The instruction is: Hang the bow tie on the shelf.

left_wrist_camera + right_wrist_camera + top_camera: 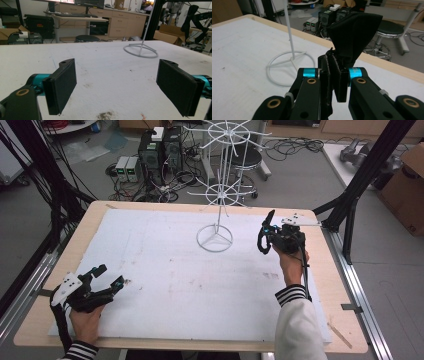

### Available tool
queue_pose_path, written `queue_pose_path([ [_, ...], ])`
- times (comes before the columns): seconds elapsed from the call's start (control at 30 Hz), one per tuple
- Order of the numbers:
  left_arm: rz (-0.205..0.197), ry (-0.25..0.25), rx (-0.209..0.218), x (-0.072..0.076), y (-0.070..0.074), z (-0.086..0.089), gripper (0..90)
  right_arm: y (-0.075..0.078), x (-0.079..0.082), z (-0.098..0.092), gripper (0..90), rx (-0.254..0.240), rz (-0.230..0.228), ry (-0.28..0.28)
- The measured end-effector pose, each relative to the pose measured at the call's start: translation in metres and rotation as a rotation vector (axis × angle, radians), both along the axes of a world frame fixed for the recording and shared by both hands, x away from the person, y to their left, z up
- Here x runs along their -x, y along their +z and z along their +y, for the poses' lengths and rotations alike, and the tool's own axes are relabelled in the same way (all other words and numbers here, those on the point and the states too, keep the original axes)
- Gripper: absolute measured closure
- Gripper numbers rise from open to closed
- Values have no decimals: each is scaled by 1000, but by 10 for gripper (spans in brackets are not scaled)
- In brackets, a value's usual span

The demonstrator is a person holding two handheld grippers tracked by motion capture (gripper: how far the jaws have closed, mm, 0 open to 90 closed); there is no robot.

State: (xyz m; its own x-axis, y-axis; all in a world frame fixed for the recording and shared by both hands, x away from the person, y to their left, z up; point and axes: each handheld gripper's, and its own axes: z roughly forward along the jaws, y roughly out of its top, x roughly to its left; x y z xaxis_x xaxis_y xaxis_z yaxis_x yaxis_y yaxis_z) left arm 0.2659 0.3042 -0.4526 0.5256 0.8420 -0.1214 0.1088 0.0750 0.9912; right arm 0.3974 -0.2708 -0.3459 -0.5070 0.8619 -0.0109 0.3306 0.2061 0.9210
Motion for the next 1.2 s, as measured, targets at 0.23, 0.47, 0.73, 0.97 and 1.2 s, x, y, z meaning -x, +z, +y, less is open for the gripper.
queue_pose_path([
  [0.23,1,0,0,0,0,0,168,10,5,-2,850,-11,-24,-20],
  [0.47,0,2,0,0,0,0,168,21,8,0,851,-15,-50,-22],
  [0.73,2,1,0,0,0,0,168,41,12,9,850,-34,-79,-27],
  [0.97,1,1,3,0,0,1,168,52,10,21,850,-20,-104,-41],
  [1.2,1,1,9,0,0,1,168,58,6,33,849,-24,-113,-53],
])
